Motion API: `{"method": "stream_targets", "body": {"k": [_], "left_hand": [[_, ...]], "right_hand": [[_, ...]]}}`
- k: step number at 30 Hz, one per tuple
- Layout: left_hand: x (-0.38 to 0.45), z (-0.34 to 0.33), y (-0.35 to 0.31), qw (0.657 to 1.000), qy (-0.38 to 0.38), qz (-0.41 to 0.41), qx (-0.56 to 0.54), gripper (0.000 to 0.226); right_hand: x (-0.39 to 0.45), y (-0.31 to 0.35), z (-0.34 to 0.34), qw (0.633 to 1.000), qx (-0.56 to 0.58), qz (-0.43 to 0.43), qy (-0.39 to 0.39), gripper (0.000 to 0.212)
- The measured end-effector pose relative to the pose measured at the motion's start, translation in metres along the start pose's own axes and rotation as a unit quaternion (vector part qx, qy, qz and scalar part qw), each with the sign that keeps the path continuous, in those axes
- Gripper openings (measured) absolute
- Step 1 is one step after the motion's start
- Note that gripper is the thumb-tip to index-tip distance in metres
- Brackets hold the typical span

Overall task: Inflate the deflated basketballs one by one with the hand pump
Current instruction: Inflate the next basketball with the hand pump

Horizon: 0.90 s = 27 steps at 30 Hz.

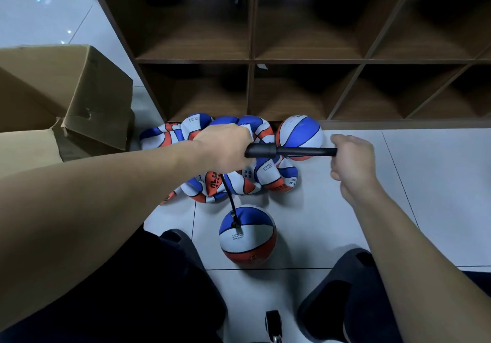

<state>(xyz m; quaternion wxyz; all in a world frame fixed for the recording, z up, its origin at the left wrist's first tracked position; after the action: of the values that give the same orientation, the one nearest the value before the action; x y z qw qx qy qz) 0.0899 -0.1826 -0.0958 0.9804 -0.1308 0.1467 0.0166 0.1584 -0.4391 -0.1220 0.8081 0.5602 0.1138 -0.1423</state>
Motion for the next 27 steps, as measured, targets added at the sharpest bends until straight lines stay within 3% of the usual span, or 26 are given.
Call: {"method": "stream_targets", "body": {"k": [16,24,27], "left_hand": [[-0.01,-0.005,-0.023,1.0,-0.01,-0.004,0.014,0.017],[-0.012,-0.01,-0.038,0.999,-0.014,-0.029,0.022,0.014],[-0.012,-0.01,-0.036,0.999,-0.007,-0.037,0.03,0.012]], "right_hand": [[-0.041,-0.001,-0.052,0.998,-0.022,0.049,0.018,0.047],[-0.054,-0.005,-0.063,0.998,-0.024,0.061,0.017,0.031],[-0.055,-0.003,-0.064,0.997,-0.03,0.069,0.03,0.034]]}}
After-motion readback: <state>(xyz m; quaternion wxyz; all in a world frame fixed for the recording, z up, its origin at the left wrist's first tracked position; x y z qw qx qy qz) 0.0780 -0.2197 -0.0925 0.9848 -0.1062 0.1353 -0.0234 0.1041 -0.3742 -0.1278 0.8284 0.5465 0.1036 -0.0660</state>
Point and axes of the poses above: each hand's wrist, its own x-axis towards the middle knuckle, its own z-axis out of the back of the hand, y = z × x, the point moved 8 cm from there along x, towards the middle knuckle, and after that the axes turned 6 degrees about -x, right-handed, at the moved point
